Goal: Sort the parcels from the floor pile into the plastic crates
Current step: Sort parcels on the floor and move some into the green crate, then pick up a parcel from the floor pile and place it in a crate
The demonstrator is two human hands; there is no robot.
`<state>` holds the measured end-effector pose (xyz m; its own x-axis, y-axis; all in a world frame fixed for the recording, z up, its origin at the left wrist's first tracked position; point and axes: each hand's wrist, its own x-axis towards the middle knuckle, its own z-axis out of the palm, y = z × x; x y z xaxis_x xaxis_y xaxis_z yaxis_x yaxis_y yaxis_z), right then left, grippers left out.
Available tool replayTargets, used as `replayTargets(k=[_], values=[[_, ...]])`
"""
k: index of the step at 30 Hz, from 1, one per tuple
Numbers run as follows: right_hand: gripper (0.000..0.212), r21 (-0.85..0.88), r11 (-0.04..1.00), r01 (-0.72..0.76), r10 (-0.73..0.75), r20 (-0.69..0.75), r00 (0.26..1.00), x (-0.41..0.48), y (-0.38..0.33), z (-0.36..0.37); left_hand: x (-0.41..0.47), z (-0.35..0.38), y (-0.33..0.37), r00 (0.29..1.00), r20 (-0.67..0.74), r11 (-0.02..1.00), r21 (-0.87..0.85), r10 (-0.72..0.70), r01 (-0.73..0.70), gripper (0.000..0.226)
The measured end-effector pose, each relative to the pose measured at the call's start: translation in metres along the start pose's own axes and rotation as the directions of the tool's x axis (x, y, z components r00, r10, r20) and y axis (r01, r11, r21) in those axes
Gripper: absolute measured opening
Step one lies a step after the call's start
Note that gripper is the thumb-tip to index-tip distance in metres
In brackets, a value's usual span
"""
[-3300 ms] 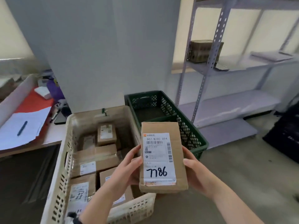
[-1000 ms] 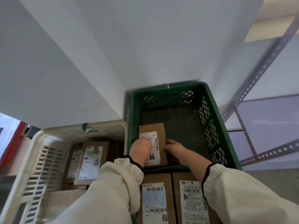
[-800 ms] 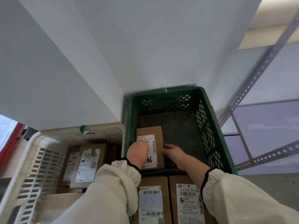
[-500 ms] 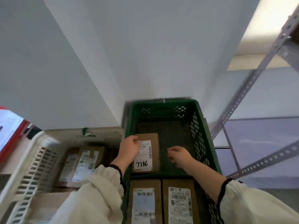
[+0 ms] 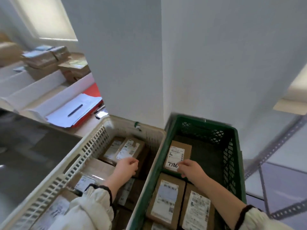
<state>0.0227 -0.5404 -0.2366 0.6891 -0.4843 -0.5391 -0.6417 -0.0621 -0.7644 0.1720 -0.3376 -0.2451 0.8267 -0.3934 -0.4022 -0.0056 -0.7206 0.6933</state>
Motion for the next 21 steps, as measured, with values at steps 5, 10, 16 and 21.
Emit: replayTargets(k=[5,10,16,21], values=[[0.019,-0.092,0.988,0.120,-0.107,0.129,0.986,-0.026,-0.036,0.065,-0.055,-0.038,-0.041,0.999,-0.031,0.999,0.015,-0.034,0.034,0.018],[0.019,-0.167,0.954,0.250,-0.204,0.250,0.946,-0.060,-0.079,0.154,-0.106,-0.100,-0.101,0.985,-0.119,0.991,-0.073,-0.123,0.115,0.020],[0.011,-0.222,0.873,0.435,-0.307,0.444,0.842,-0.123,-0.134,0.282,-0.185,-0.197,-0.209,0.937,-0.255,0.954,-0.240,-0.240,0.179,0.013],[0.016,-0.210,0.815,0.540,-0.313,0.625,0.715,-0.202,-0.159,0.430,-0.296,-0.275,-0.324,0.832,-0.383,0.894,-0.360,-0.402,0.266,0.014]])
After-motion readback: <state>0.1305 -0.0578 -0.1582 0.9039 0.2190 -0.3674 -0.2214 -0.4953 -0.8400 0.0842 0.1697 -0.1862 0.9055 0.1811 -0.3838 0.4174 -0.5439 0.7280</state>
